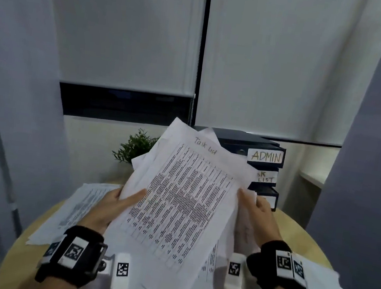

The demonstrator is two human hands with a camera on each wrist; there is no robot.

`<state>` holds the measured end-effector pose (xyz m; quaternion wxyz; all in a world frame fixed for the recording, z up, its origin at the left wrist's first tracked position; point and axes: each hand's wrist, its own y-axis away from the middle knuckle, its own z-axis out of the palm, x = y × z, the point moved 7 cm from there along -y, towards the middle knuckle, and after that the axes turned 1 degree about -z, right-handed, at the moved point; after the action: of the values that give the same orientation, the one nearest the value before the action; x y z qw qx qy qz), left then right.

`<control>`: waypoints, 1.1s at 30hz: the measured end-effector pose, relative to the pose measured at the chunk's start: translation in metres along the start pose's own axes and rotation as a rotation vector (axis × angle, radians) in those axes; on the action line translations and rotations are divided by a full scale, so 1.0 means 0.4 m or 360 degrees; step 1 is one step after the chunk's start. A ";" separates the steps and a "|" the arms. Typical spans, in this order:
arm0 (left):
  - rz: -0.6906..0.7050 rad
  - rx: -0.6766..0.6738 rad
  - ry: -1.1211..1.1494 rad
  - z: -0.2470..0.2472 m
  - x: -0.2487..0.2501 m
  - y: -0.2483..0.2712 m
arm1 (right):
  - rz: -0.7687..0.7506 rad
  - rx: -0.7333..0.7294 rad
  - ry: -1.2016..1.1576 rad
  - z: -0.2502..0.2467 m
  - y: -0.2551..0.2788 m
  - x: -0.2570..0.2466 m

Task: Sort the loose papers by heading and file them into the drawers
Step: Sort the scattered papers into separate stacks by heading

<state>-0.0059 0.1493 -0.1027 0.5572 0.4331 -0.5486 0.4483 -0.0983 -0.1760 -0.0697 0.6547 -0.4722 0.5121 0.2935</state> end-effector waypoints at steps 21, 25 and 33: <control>-0.0026 -0.0097 -0.0104 -0.016 -0.058 -0.016 | -0.0033 0.0470 -0.0797 -0.081 -0.030 0.027; -0.0092 -0.0179 -0.0229 -0.010 -0.067 -0.011 | -0.0052 0.0517 -0.0883 -0.094 -0.033 0.035; -0.0135 -0.0246 -0.0350 0.024 -0.068 0.001 | 0.0016 0.0505 -0.0873 -0.087 -0.037 0.061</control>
<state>-0.0083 0.1395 -0.1297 0.5439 0.4581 -0.6204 0.3308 -0.0917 -0.2163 -0.0893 0.8324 -0.2650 0.3581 0.3295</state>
